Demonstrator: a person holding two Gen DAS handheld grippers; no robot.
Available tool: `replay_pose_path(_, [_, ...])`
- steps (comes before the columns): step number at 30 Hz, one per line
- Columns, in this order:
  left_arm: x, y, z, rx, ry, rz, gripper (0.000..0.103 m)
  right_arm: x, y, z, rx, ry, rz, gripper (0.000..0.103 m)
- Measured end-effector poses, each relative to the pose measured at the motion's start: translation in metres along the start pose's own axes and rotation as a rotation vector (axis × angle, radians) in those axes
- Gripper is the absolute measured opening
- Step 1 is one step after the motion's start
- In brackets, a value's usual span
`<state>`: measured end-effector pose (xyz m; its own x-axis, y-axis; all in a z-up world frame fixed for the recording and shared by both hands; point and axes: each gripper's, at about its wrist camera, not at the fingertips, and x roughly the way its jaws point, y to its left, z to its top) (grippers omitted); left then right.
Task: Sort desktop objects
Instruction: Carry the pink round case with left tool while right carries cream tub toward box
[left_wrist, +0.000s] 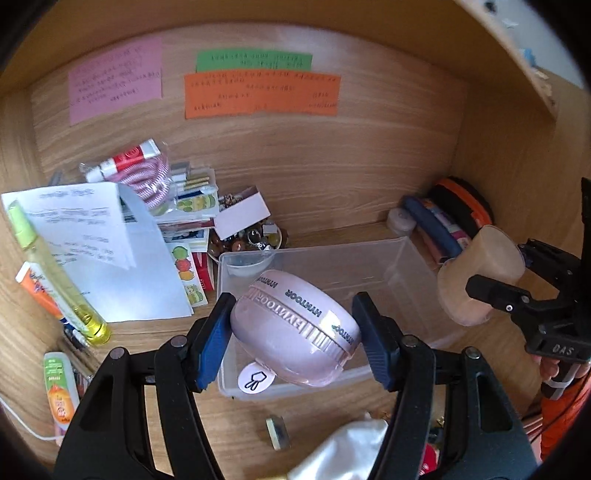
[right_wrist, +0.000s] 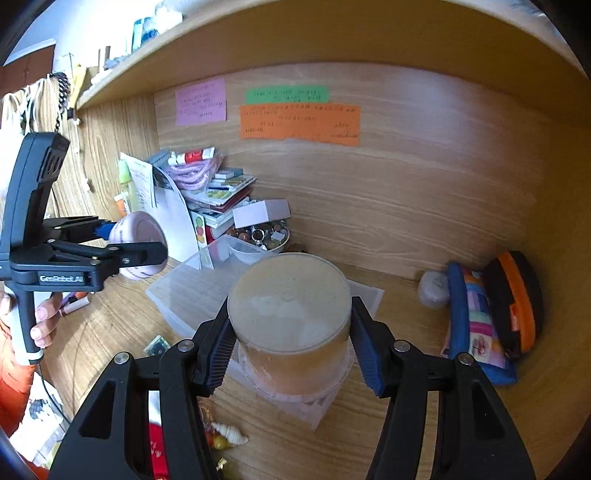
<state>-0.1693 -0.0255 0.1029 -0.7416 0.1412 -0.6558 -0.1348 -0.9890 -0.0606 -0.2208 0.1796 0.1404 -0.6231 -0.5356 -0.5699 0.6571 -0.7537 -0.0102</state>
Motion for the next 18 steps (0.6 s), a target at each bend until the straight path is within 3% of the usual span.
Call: replay_pose_path(18, [0.094, 0.017, 0.009, -0.002, 0.169, -0.006, 0.064, 0.091, -0.015, -0.001, -0.006, 0.157, 0.027, 0.054])
